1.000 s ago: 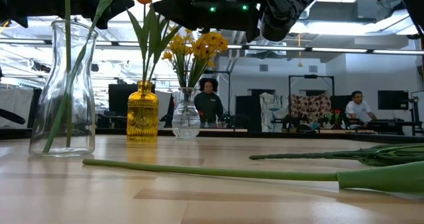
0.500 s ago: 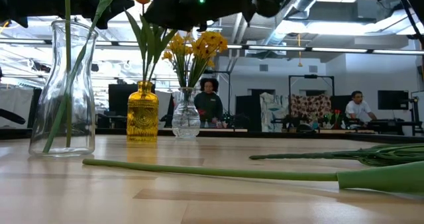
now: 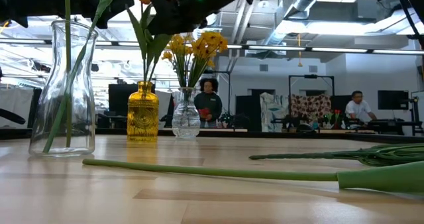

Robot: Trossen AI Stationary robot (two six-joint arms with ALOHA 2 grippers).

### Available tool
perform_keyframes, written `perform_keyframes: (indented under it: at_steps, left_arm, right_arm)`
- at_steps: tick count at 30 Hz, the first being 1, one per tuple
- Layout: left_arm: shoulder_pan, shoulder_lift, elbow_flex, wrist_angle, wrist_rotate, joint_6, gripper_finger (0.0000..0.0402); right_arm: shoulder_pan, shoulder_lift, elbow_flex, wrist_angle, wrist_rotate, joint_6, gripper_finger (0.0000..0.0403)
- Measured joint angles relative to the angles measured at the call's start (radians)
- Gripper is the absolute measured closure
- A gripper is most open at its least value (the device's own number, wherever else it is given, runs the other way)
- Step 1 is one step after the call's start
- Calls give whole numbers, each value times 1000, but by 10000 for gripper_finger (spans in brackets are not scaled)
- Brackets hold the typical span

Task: Sort flowers into vase by color
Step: Put the yellow tulip into the yellow vase

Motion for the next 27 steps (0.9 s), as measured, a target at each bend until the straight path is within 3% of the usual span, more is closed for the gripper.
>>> perform_keyframes:
  at_steps: [27]
  left_arm:
    - [0,-5,0,8,0,2,223]
  right_arm:
    - [4,0,269,-612,0,1,173]
